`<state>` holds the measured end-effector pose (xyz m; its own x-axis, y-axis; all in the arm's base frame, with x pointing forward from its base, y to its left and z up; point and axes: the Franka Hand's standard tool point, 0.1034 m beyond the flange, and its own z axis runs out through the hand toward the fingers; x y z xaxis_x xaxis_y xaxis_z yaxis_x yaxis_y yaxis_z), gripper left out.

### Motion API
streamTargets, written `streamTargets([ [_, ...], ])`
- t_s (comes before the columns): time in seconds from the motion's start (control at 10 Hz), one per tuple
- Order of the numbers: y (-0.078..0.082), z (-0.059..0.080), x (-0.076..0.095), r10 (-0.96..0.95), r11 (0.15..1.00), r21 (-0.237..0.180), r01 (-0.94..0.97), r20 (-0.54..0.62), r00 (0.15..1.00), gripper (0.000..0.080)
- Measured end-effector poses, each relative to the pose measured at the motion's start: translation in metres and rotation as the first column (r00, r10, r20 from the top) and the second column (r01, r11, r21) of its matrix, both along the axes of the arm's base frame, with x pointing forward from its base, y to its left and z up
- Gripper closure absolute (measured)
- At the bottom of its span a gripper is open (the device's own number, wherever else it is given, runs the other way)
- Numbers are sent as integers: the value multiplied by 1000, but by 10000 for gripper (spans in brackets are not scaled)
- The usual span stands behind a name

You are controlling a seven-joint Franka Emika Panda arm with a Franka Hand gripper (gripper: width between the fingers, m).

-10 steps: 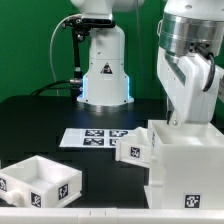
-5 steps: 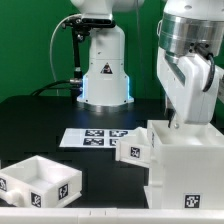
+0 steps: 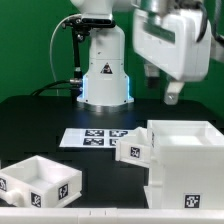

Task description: Assemble drawer

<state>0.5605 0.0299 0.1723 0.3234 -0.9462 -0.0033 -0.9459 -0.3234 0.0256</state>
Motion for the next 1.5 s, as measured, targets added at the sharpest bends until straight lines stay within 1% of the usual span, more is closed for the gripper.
streamTargets([
  [0.1, -18, -4, -2, 135, 991, -6, -135, 25, 991, 155],
  [0.2, -36, -13, -4, 260, 965, -22, -260, 41, 965, 151],
  [0.3, -47, -24, -7, 355, 935, -41, -353, 40, 934, 151],
  [0.4, -56, -34, -7, 458, 888, -65, -455, 41, 888, 151],
  [0.5, -65, -44, -9, 555, 830, -78, -552, 35, 831, 151],
  [0.6, -63, -43, -9, 588, 807, -75, -585, 30, 808, 151],
  [0.9, -64, -44, -9, 742, 669, -75, -739, 12, 670, 151],
  [1.0, -71, -46, -10, 817, 576, -74, -814, 18, 576, 151],
  [1.1, -93, -53, -15, 867, 498, -61, -865, 39, 497, 151],
  [1.2, -104, -61, -18, 901, 434, -51, -900, 33, 432, 151],
  [1.3, -109, -65, -19, 946, 324, -44, -945, 27, 323, 151],
  [1.4, -114, -65, -19, 973, 228, -47, -972, 25, 227, 151],
  [1.5, -116, -64, -17, 984, 176, -58, -983, 22, 175, 151],
])
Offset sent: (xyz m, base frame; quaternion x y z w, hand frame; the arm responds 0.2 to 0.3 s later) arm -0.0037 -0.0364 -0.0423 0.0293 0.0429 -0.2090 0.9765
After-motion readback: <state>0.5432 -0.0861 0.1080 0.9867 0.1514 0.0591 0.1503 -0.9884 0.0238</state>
